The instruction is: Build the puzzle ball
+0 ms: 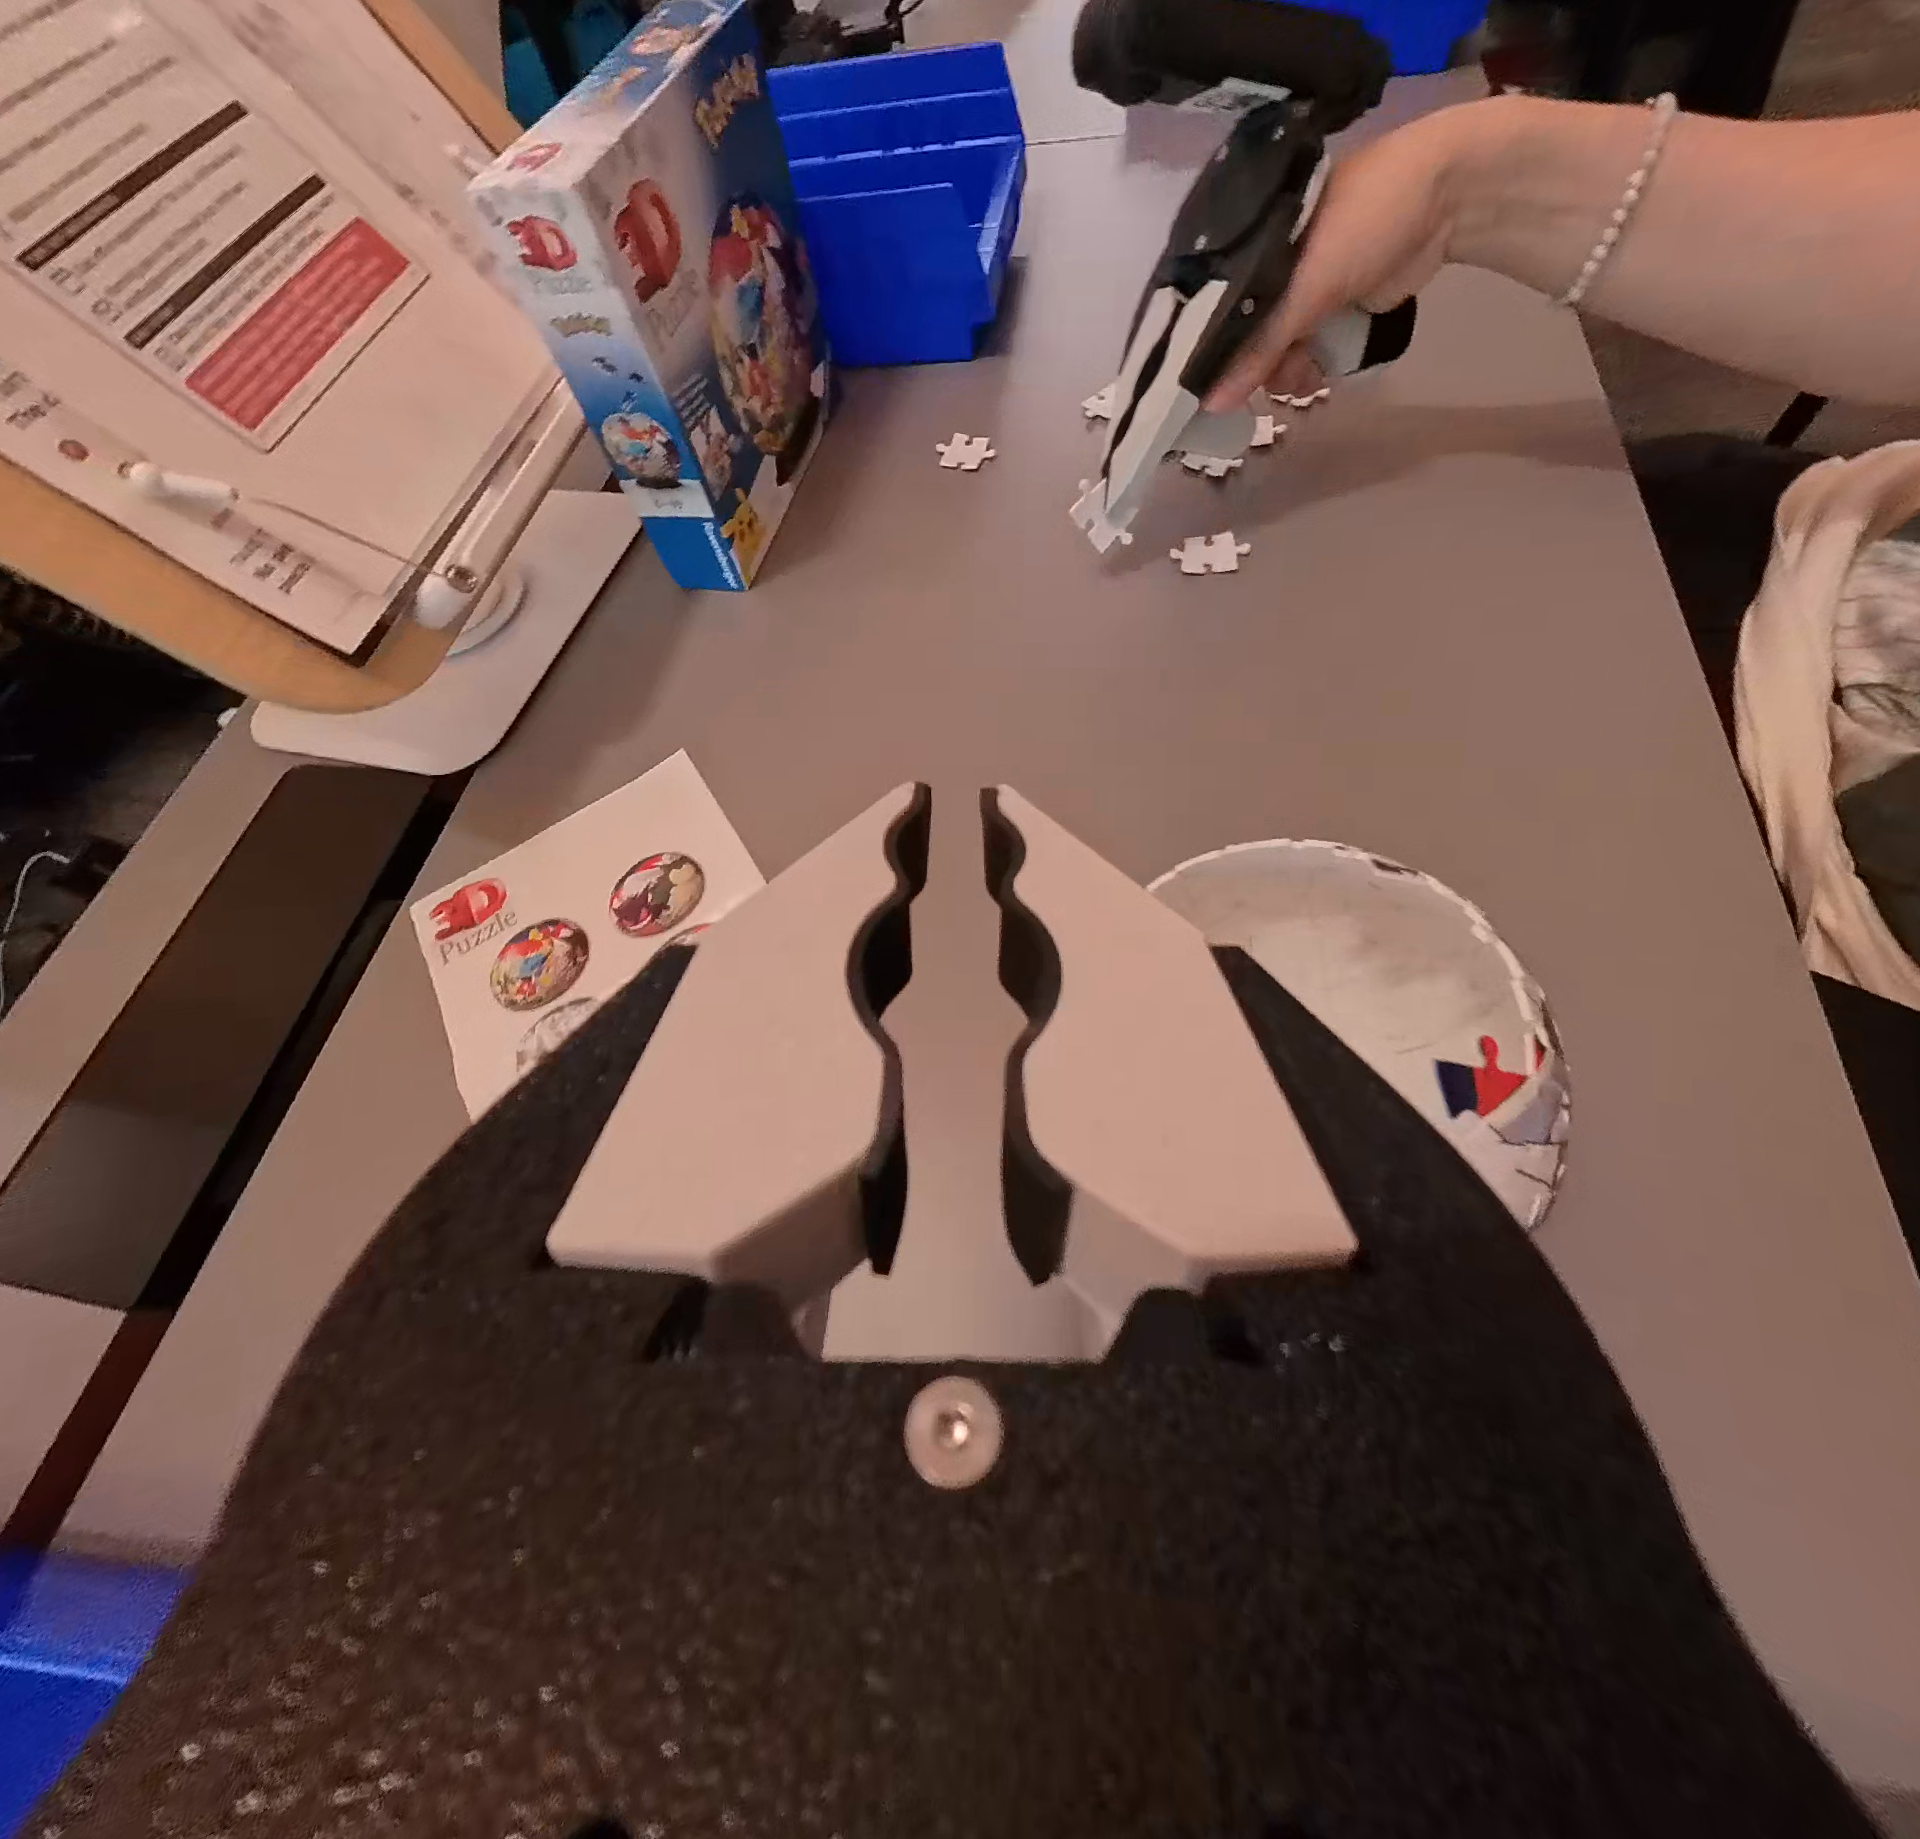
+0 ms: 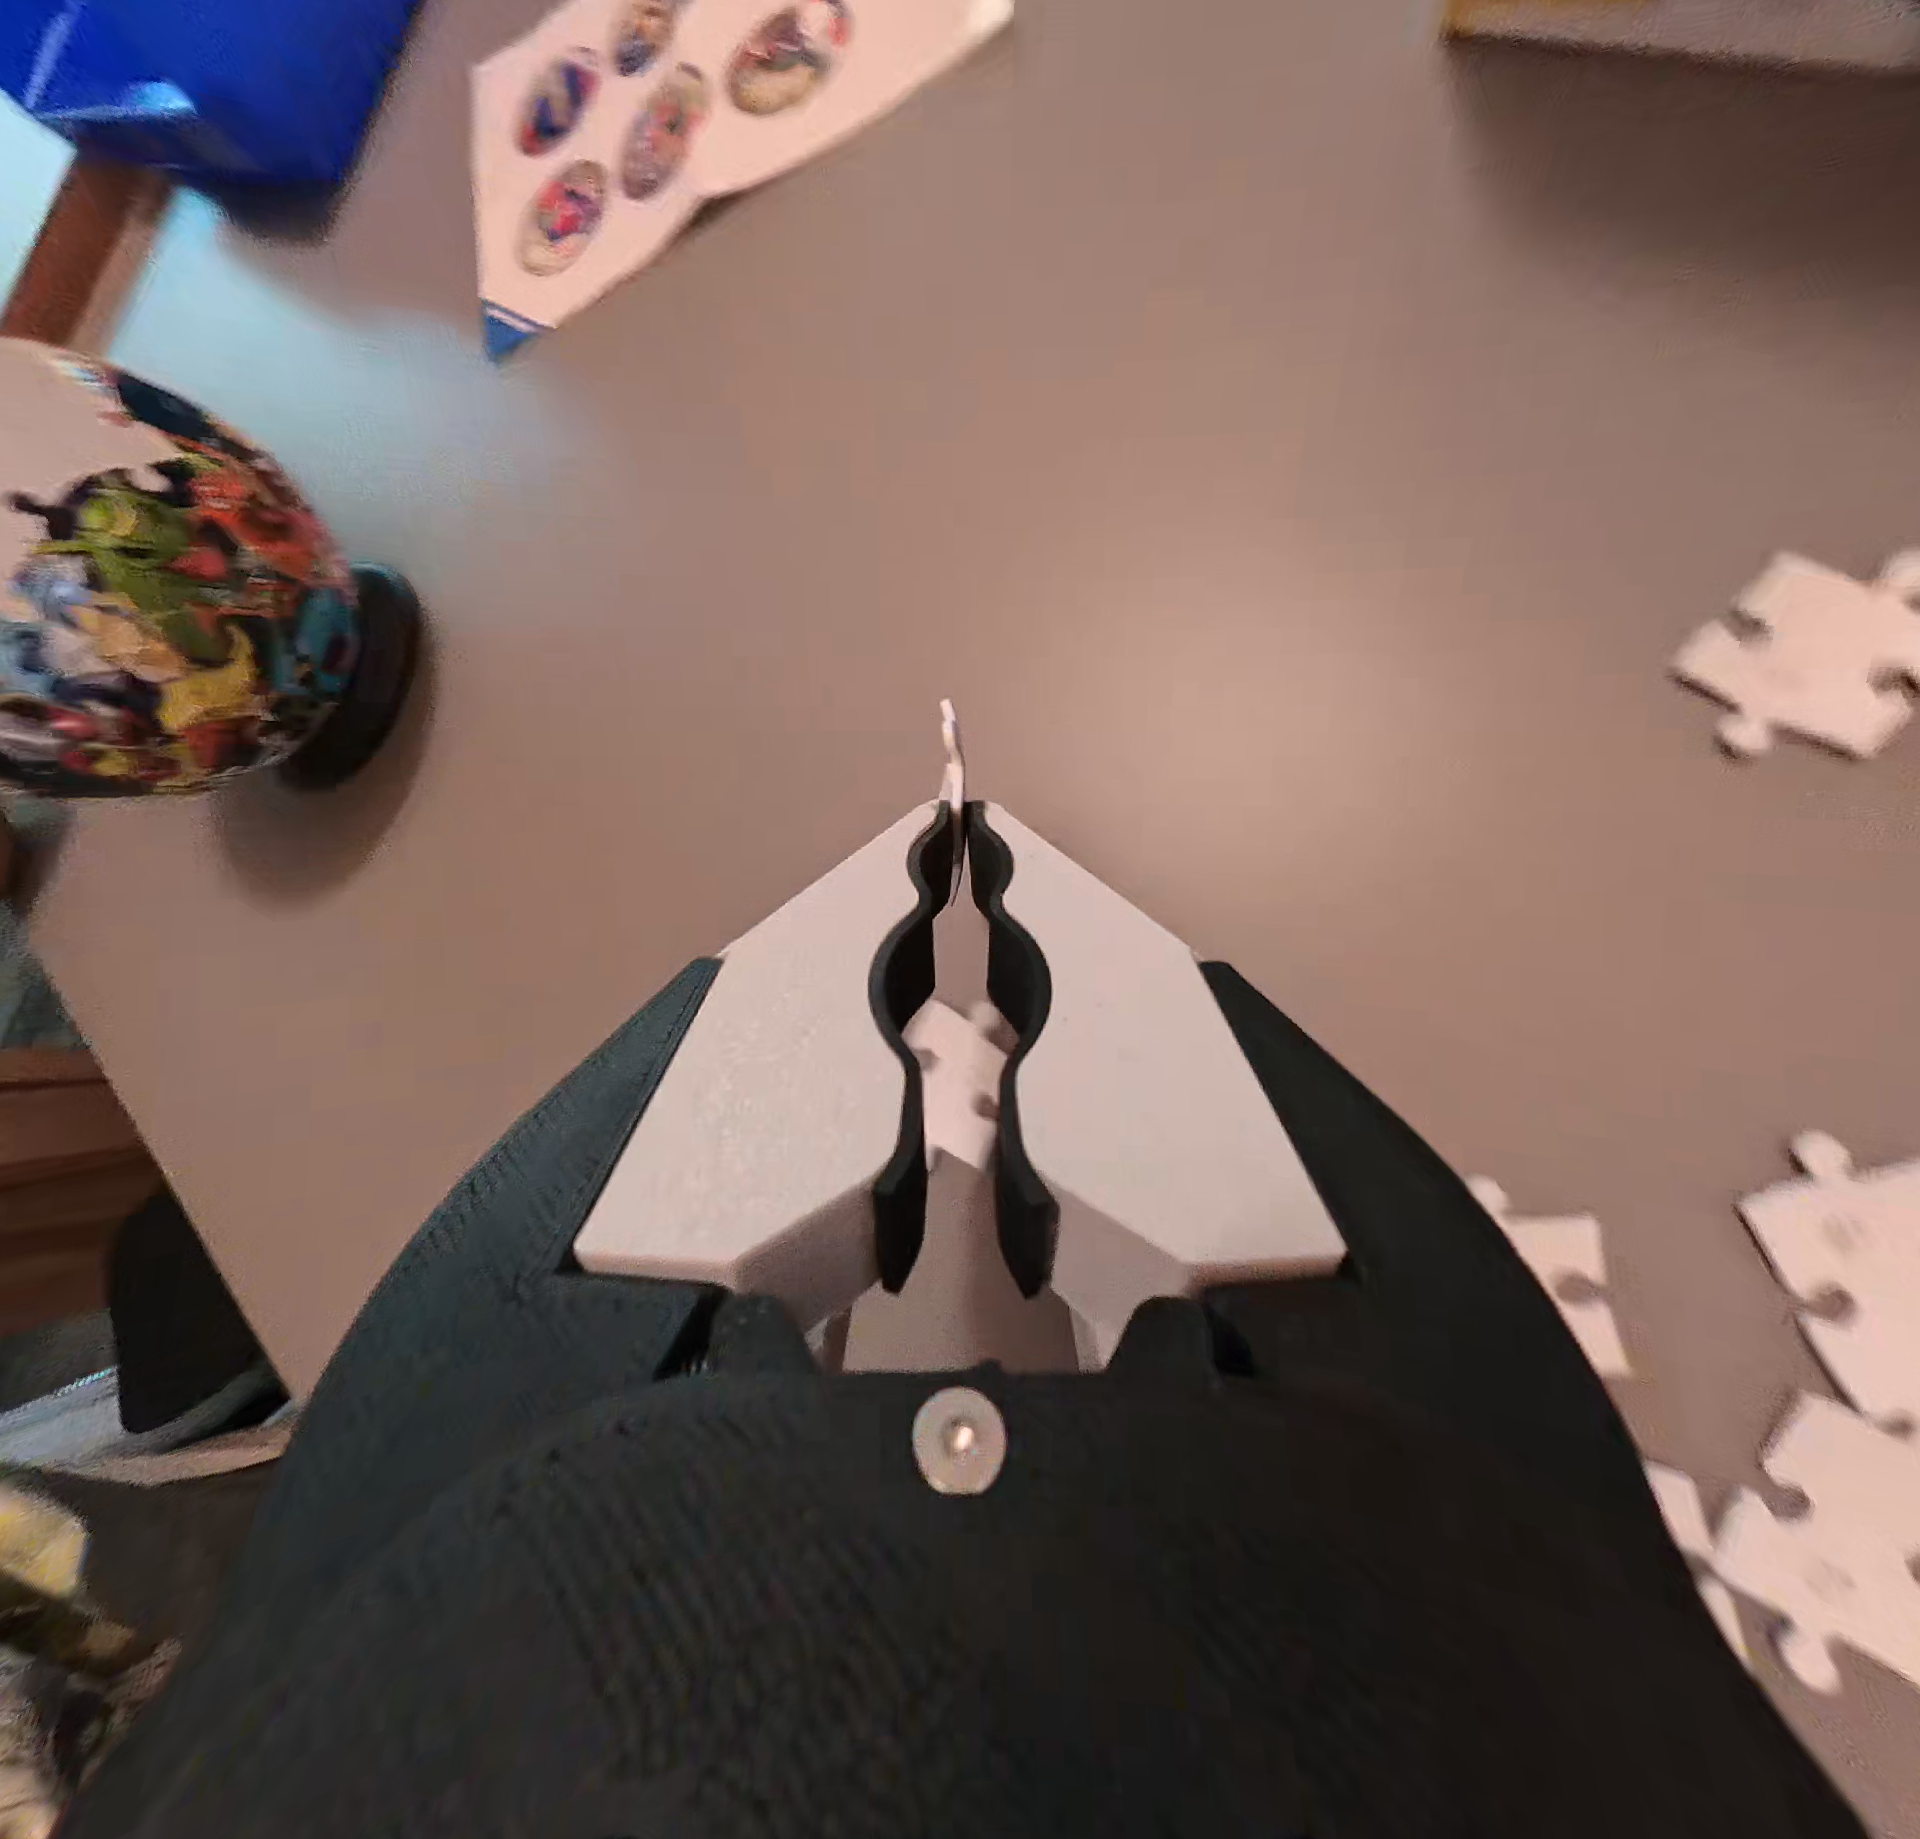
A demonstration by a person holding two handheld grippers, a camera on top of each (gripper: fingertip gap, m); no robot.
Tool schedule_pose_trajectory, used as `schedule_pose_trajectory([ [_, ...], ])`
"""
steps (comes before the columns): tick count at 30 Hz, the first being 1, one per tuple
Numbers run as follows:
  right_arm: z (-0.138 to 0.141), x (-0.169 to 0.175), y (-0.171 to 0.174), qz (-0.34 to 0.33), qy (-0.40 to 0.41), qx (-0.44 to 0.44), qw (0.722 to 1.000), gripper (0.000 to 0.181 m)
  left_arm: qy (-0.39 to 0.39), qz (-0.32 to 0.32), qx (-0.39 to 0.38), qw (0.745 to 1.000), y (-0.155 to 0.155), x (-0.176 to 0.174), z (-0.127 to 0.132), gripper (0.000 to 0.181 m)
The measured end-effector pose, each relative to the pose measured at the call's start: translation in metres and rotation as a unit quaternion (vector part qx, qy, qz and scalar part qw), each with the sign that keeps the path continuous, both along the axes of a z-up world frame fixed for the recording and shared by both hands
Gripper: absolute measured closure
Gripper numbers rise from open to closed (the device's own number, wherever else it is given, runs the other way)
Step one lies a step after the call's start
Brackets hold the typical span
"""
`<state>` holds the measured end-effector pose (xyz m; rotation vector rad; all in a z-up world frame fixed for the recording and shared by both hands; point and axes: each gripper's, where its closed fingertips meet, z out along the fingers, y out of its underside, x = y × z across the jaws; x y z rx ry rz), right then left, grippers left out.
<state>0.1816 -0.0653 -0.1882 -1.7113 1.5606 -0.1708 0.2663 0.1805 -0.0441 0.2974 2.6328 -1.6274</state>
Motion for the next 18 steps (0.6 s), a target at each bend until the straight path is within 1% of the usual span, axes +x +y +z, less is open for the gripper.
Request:
schedule_pose_trajectory([
  [2,-0.012,-0.004,-0.018,-0.024,0.005,-0.011,1.000,0.179,0.003,0.012,0.001,1.000,0.000,0.004,-0.001,0.175],
  [3,-0.015,-0.004,-0.022,-0.029,0.000,-0.016,0.999,0.171,0.004,0.018,0.003,1.000,0.000,0.006,-0.001,0.175],
  [7,-0.024,-0.010,-0.046,-0.048,-0.009,-0.039,0.998,0.129,-0.008,0.036,0.019,0.999,-0.001,0.004,-0.003,0.174],
  [8,-0.024,-0.013,-0.054,-0.052,-0.013,-0.046,0.997,0.123,-0.019,0.039,0.022,0.999,-0.002,0.003,-0.002,0.173],
  [10,-0.015,-0.023,-0.075,-0.067,-0.031,-0.073,0.995,0.119,-0.040,0.049,0.018,0.998,-0.004,0.000,0.005,0.172],
  [12,0.006,-0.040,-0.102,-0.079,-0.074,-0.126,0.986,0.115,-0.057,0.069,0.001,0.996,-0.007,-0.002,0.019,0.171],
  [15,0.037,-0.080,-0.152,-0.107,-0.143,-0.235,0.955,0.108,-0.078,0.109,-0.044,0.990,-0.009,-0.009,0.048,0.171],
  [17,0.043,-0.113,-0.177,-0.108,-0.158,-0.285,0.939,0.111,-0.094,0.146,-0.073,0.982,-0.009,-0.014,0.067,0.171],
  [18,0.040,-0.129,-0.184,-0.101,-0.157,-0.297,0.936,0.110,-0.104,0.160,-0.086,0.978,-0.010,-0.020,0.075,0.171],
])
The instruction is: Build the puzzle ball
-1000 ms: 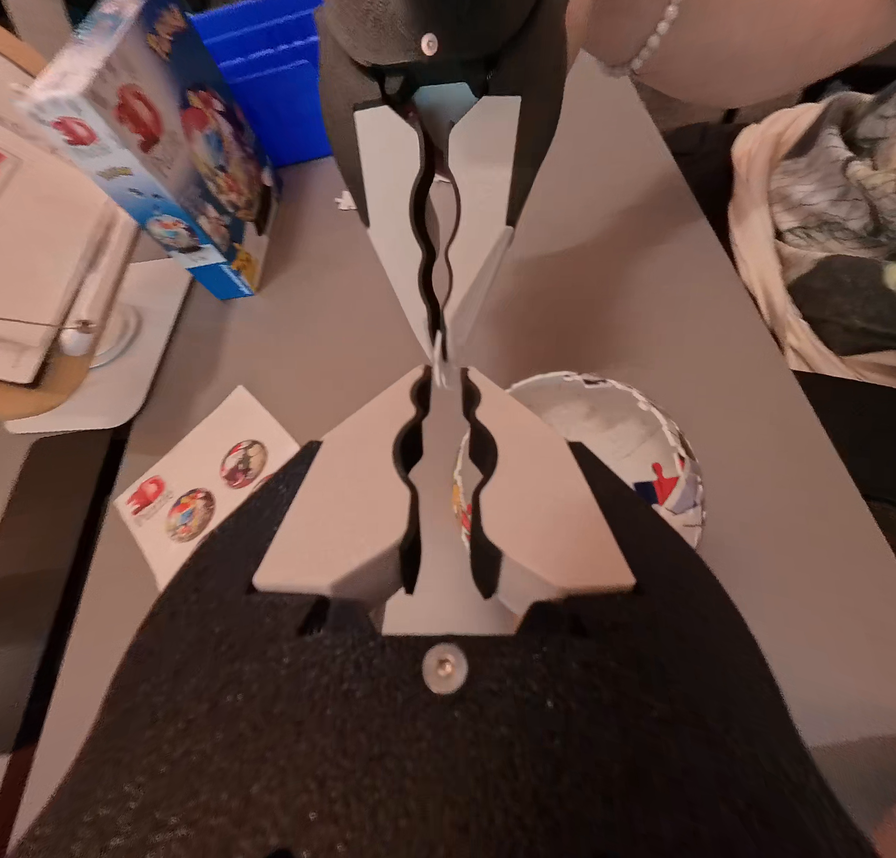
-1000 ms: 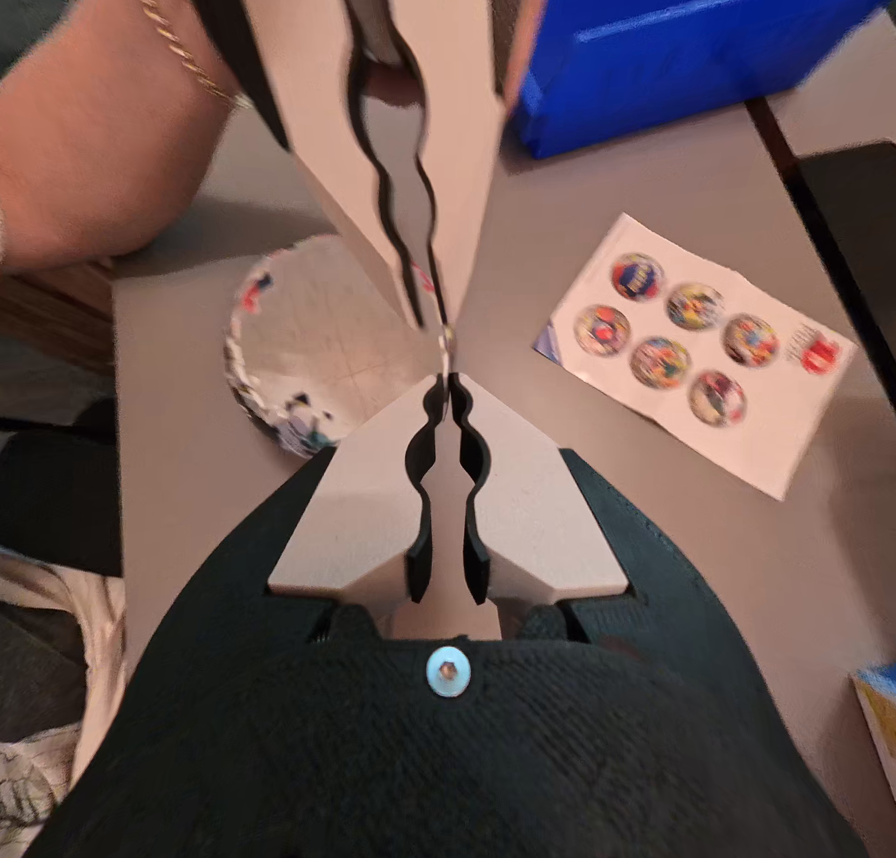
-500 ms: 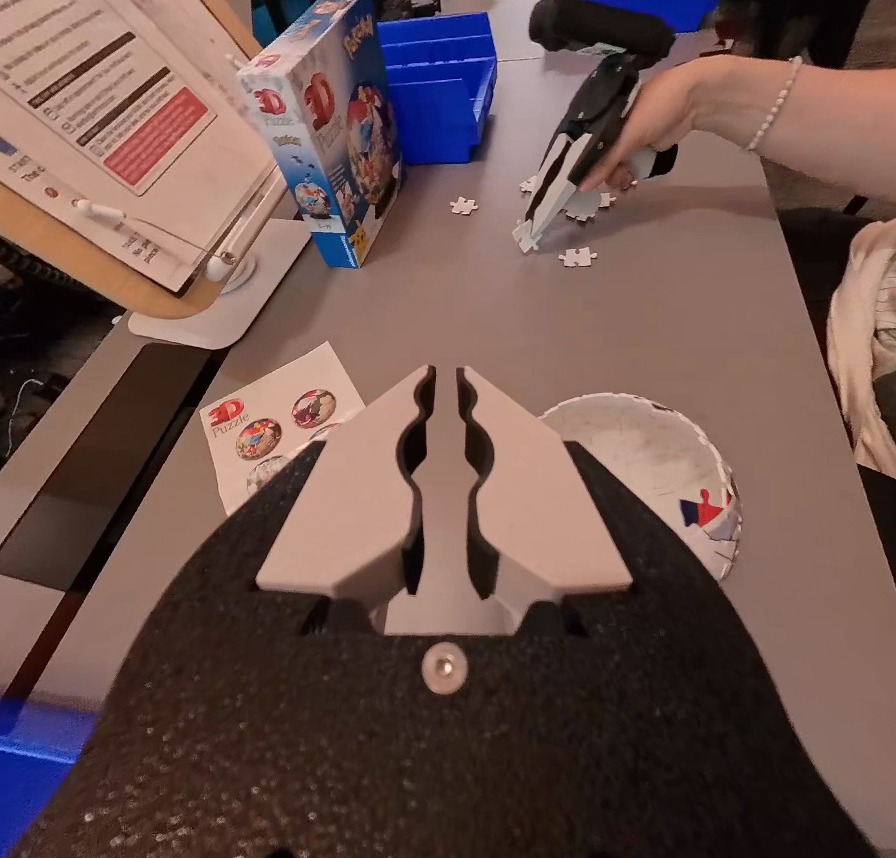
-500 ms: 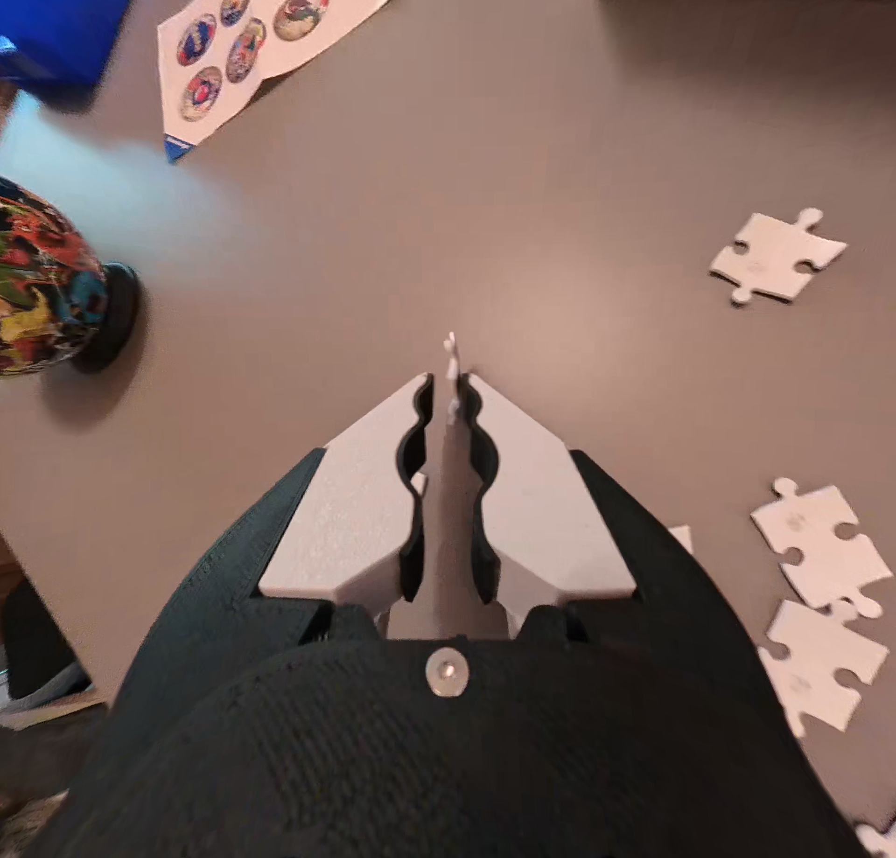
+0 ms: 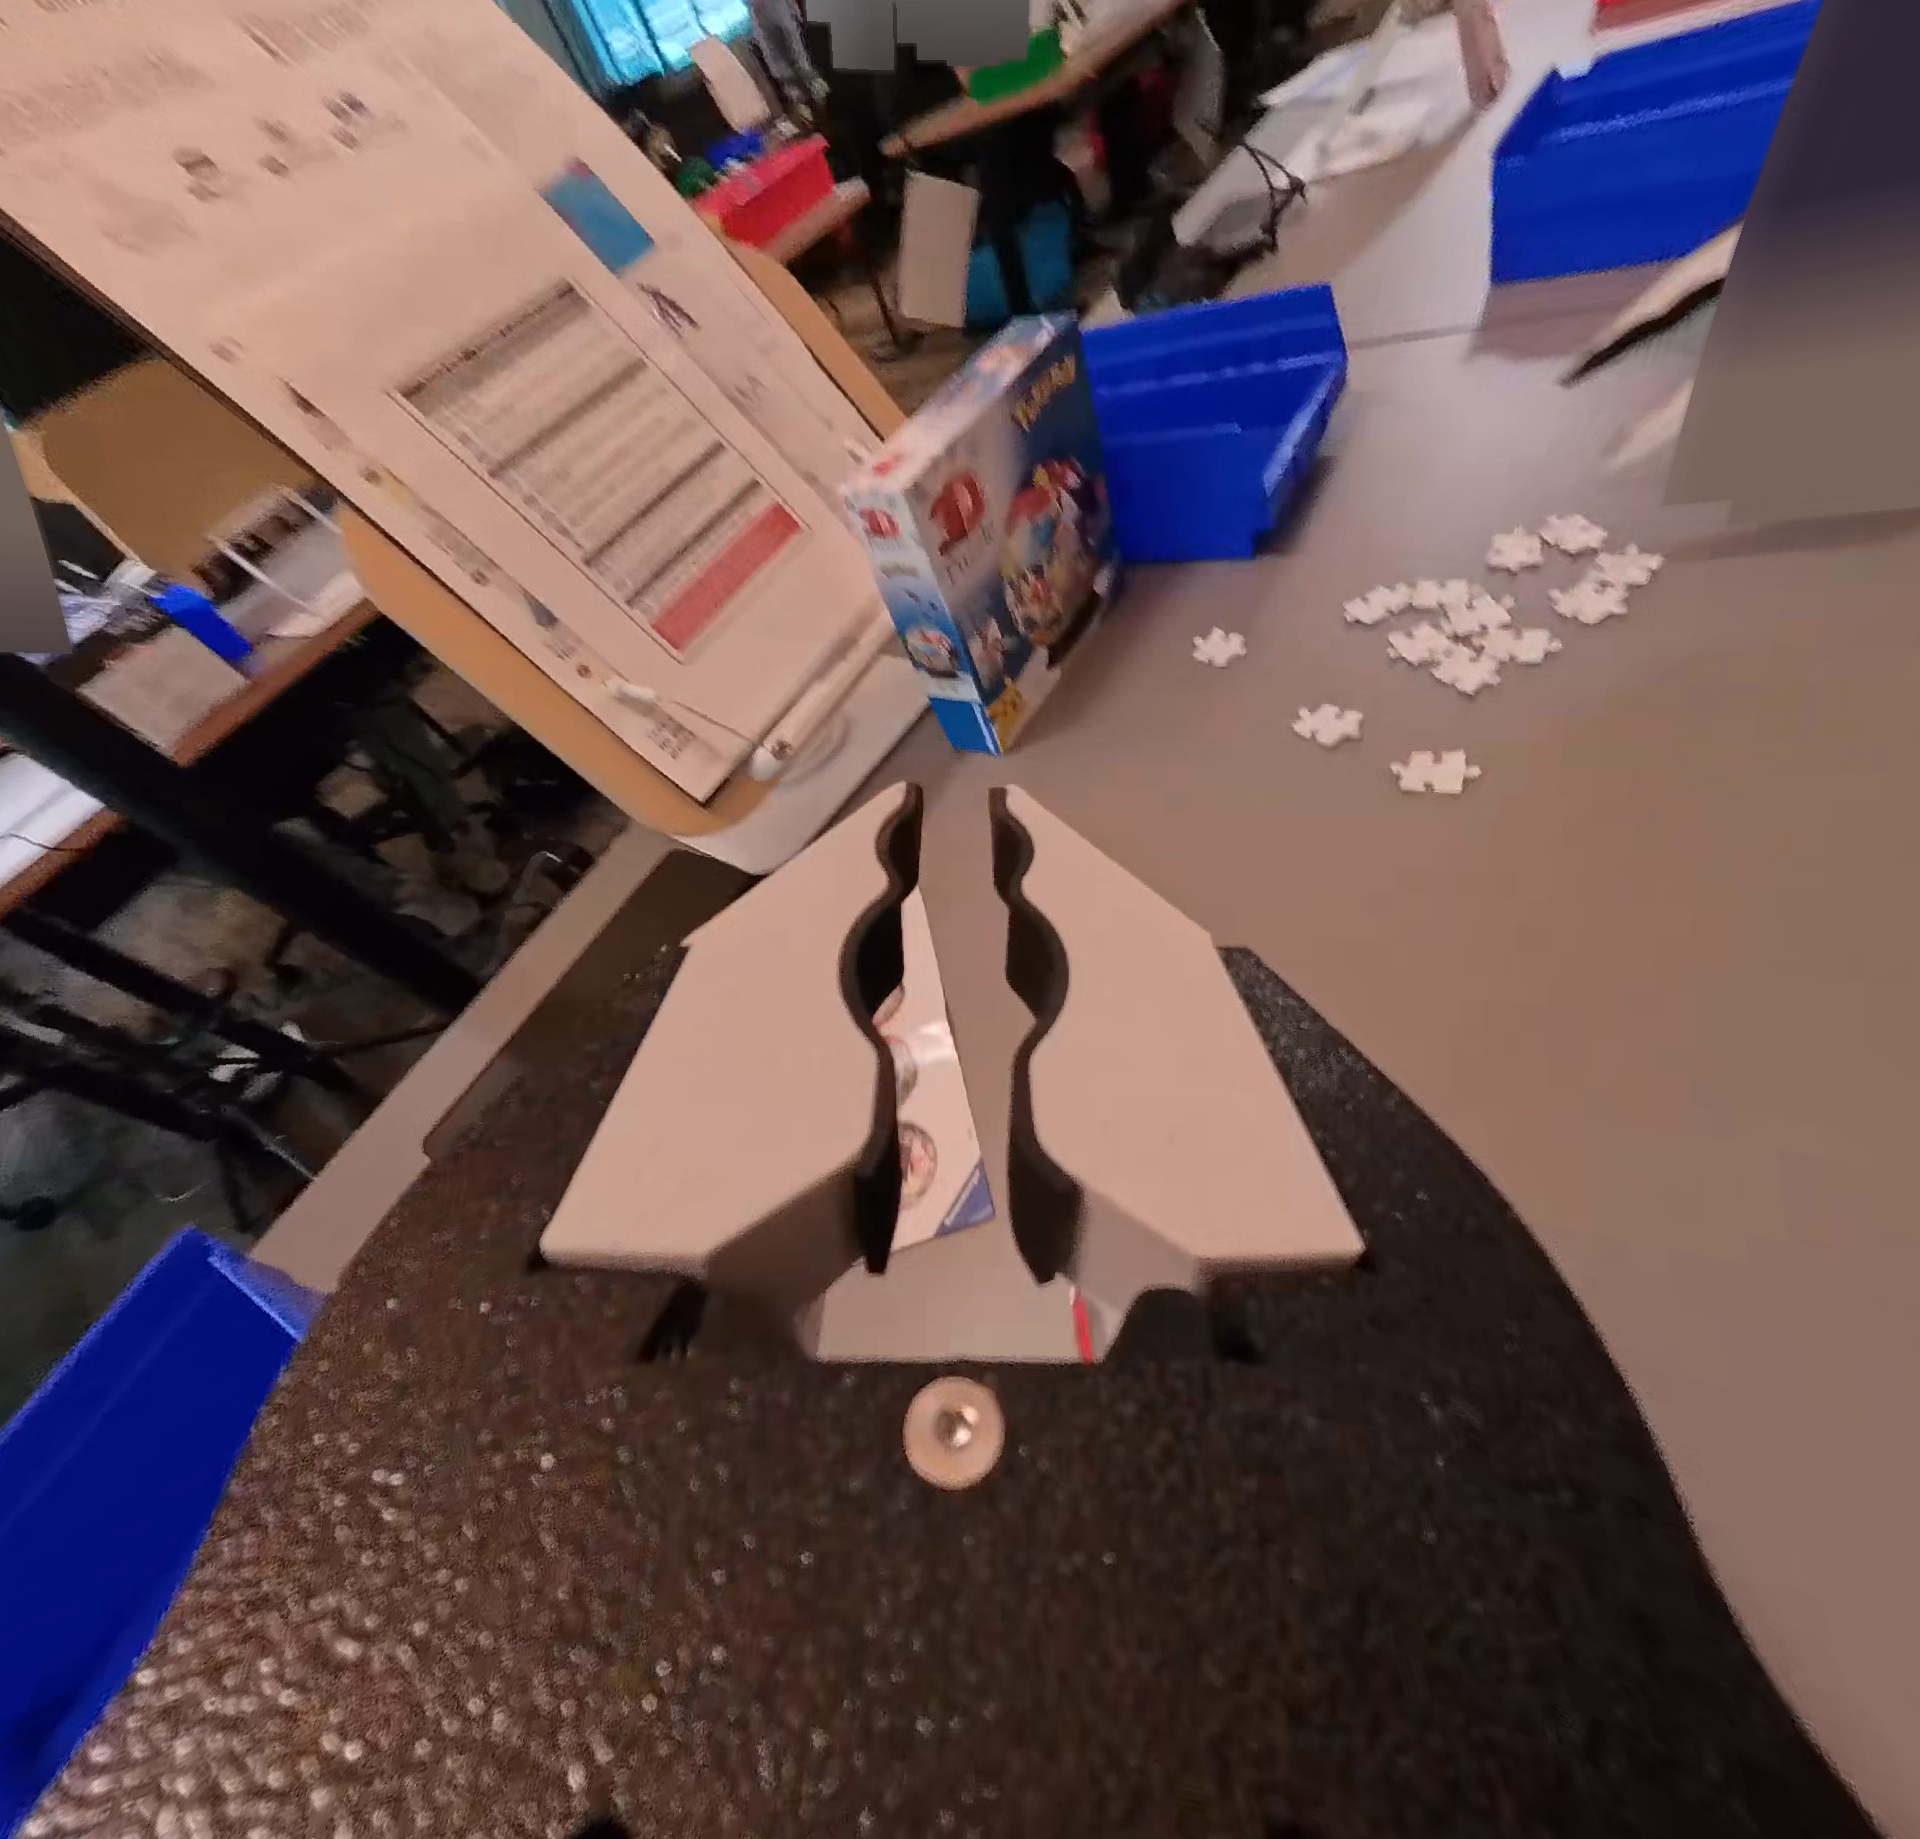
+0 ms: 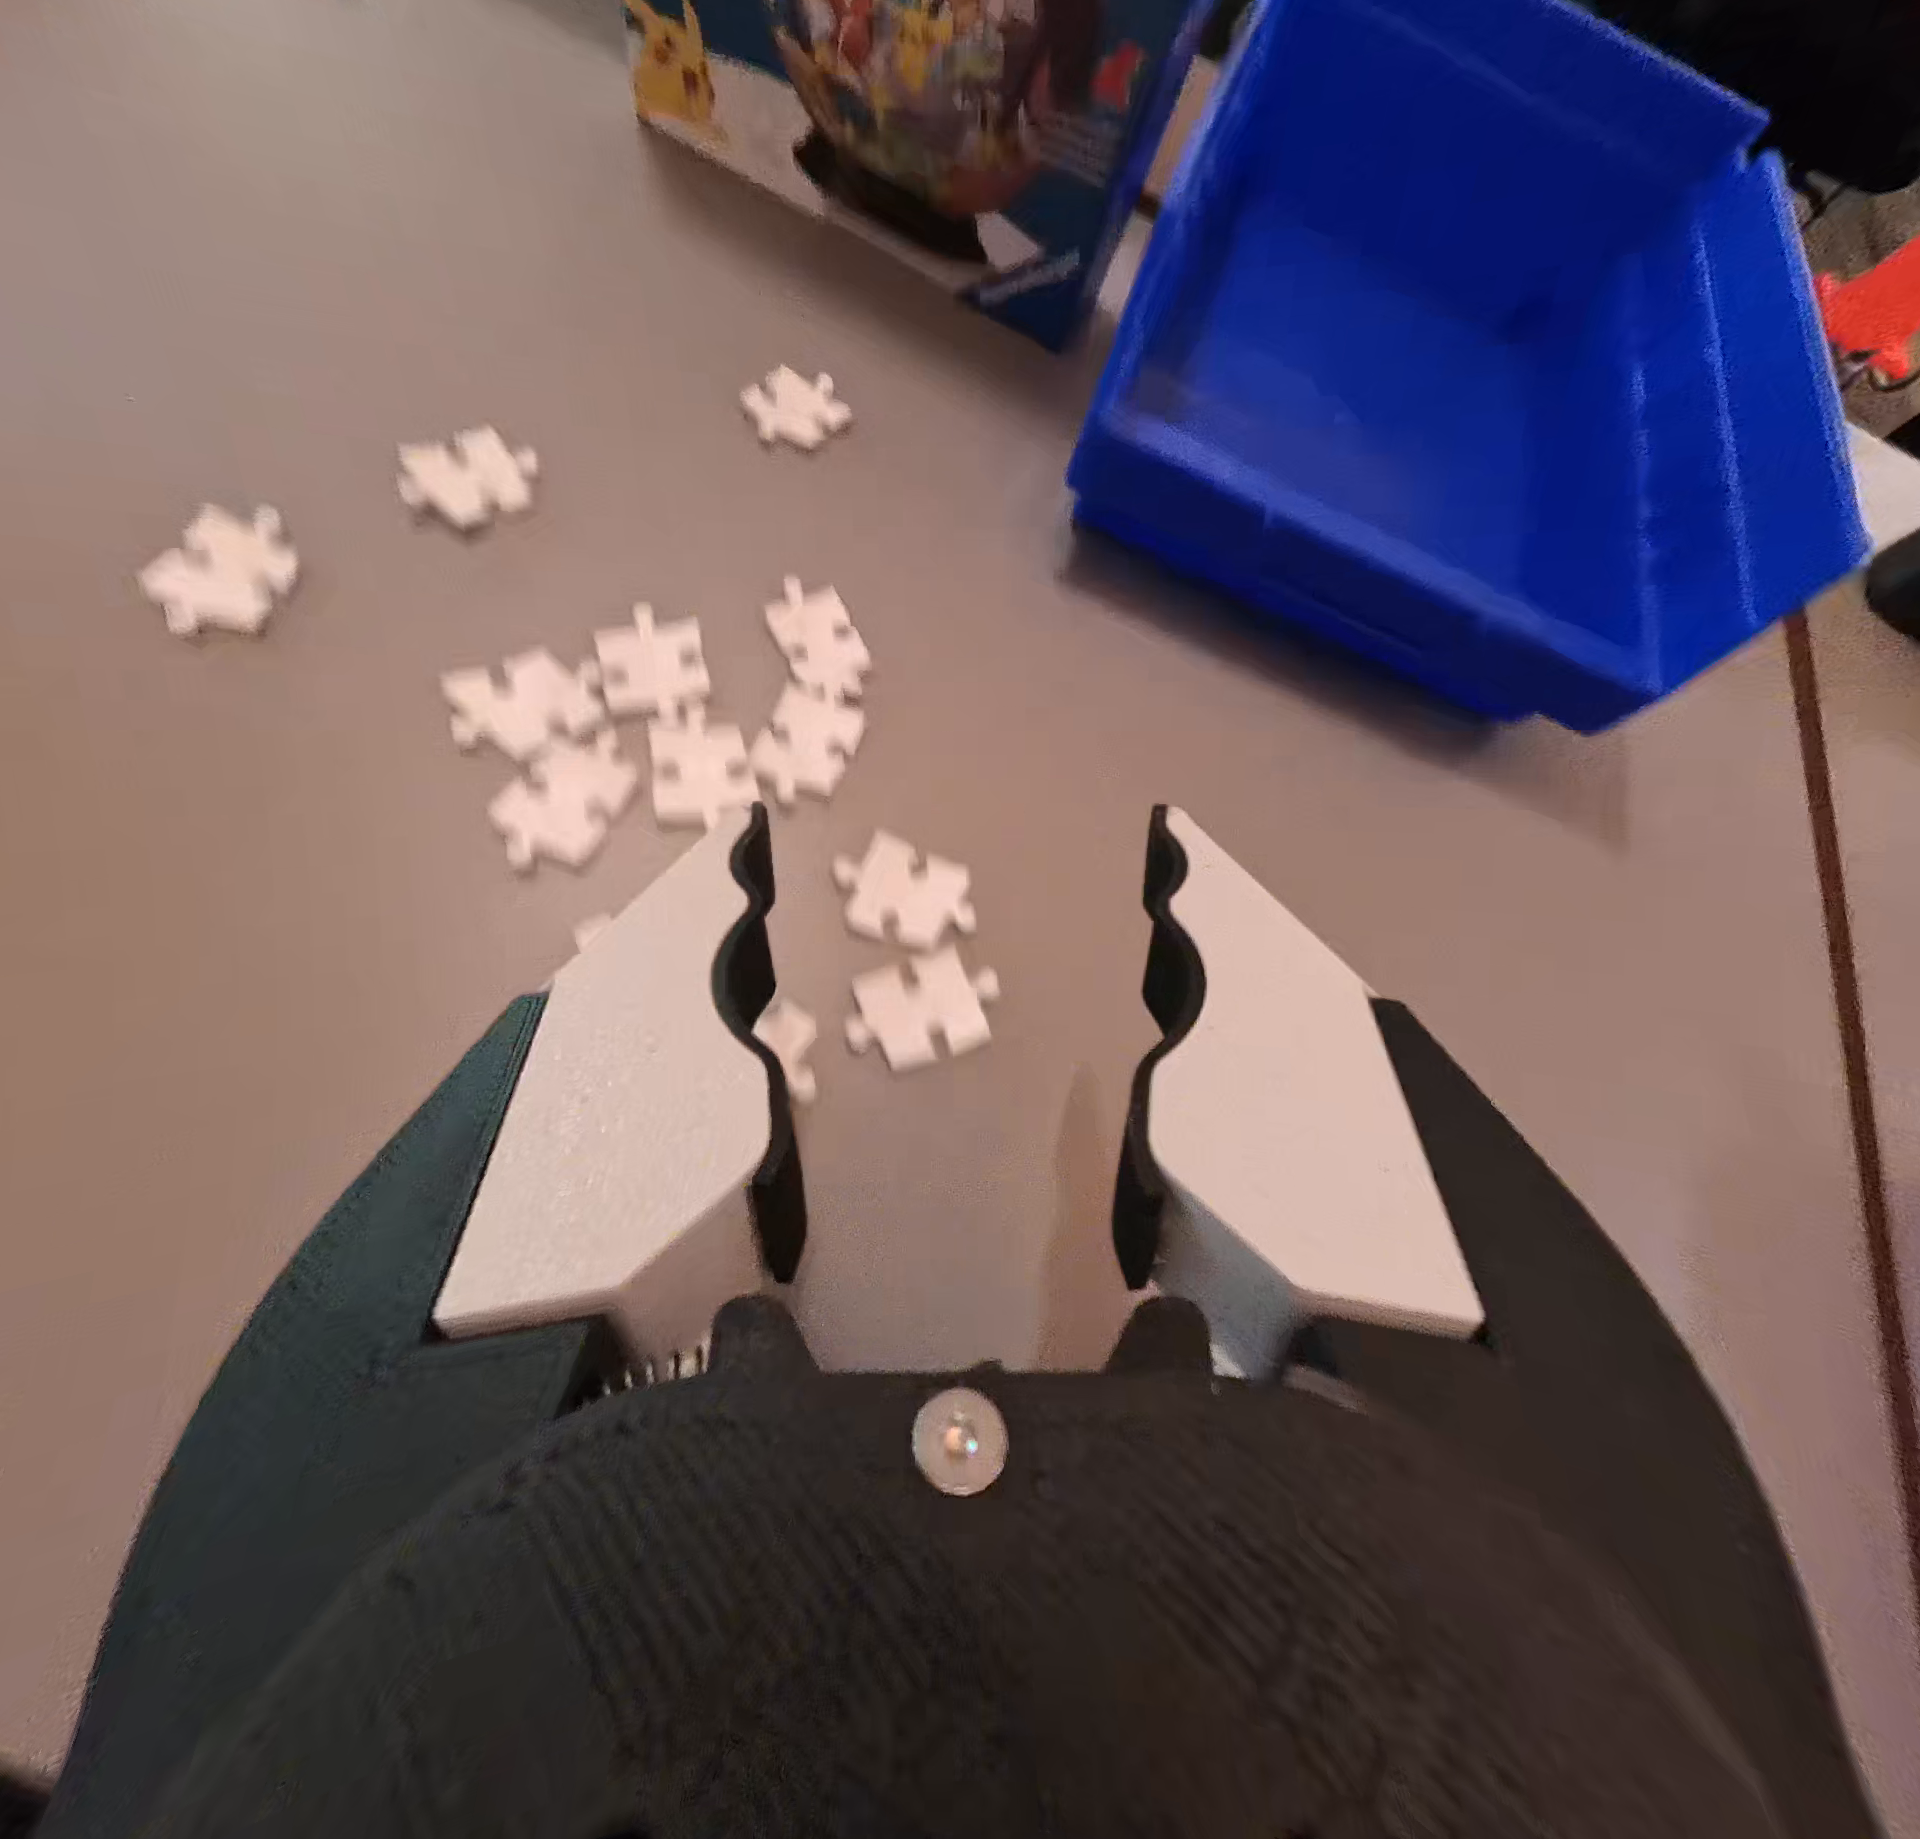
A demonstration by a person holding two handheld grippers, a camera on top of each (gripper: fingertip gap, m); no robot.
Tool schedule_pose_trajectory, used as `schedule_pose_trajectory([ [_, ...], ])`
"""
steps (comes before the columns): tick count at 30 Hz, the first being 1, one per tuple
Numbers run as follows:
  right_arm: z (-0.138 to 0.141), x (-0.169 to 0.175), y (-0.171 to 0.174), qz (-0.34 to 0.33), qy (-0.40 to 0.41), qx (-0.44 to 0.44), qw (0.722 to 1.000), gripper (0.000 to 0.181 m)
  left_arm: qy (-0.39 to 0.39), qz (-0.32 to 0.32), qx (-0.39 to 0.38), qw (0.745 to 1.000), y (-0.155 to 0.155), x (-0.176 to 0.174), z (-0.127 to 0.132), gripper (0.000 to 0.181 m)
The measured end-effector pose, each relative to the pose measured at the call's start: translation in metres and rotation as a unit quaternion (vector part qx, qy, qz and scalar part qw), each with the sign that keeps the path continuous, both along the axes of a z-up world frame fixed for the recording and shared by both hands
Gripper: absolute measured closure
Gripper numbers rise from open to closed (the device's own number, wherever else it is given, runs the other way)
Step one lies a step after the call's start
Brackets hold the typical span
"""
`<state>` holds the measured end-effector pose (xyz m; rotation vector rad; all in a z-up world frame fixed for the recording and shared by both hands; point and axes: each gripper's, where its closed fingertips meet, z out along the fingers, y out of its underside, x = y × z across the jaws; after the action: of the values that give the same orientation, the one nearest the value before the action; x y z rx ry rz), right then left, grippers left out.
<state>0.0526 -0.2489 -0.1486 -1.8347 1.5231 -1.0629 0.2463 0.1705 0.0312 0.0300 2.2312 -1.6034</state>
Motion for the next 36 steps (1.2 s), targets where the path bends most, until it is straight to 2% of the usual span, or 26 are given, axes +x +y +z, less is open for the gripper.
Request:
schedule_pose_trajectory([
  [2,-0.014,-0.031,-0.008,0.010,0.022,-0.020,1.000,0.108,-0.019,0.006,-0.018,1.000,-0.007,-0.021,0.011,0.169],
  [5,-0.034,-0.066,-0.021,-0.006,0.048,-0.042,0.998,0.110,-0.020,-0.027,-0.036,0.999,-0.034,-0.068,0.010,0.169],
  [9,-0.030,-0.070,-0.024,-0.012,-0.020,-0.018,1.000,0.121,0.014,-0.076,-0.048,0.996,-0.093,-0.125,-0.015,0.169],
  [12,-0.022,-0.061,-0.038,-0.028,-0.072,-0.034,0.996,0.128,0.040,-0.089,-0.025,0.995,-0.140,-0.144,-0.048,0.164],
  [16,-0.014,-0.053,-0.054,-0.042,-0.102,-0.062,0.992,0.128,0.070,-0.074,0.047,0.994,-0.191,-0.144,-0.102,0.155],
  [19,-0.012,-0.048,-0.065,-0.056,-0.123,-0.036,0.990,0.131,0.021,-0.021,0.118,0.993,-0.212,-0.121,-0.146,0.154],
  [22,-0.011,-0.047,-0.082,-0.084,-0.136,-0.006,0.987,0.132,0.026,-0.029,0.178,0.983,-0.229,-0.125,-0.184,0.146],
  [26,0.000,-0.038,-0.094,-0.072,-0.123,0.014,0.990,0.129,0.078,-0.062,0.211,0.972,-0.254,-0.145,-0.212,0.139],
  [29,0.005,-0.029,-0.103,-0.070,-0.121,0.014,0.990,0.130,0.100,-0.067,0.218,0.969,-0.273,-0.153,-0.221,0.140],
  [32,0.001,-0.021,-0.101,-0.063,-0.122,0.017,0.990,0.132,0.133,-0.055,0.221,0.965,-0.291,-0.156,-0.230,0.148],
  [36,-0.008,-0.016,-0.091,-0.038,-0.109,0.008,0.993,0.133,0.192,-0.027,0.263,0.945,-0.305,-0.158,-0.253,0.145],
])
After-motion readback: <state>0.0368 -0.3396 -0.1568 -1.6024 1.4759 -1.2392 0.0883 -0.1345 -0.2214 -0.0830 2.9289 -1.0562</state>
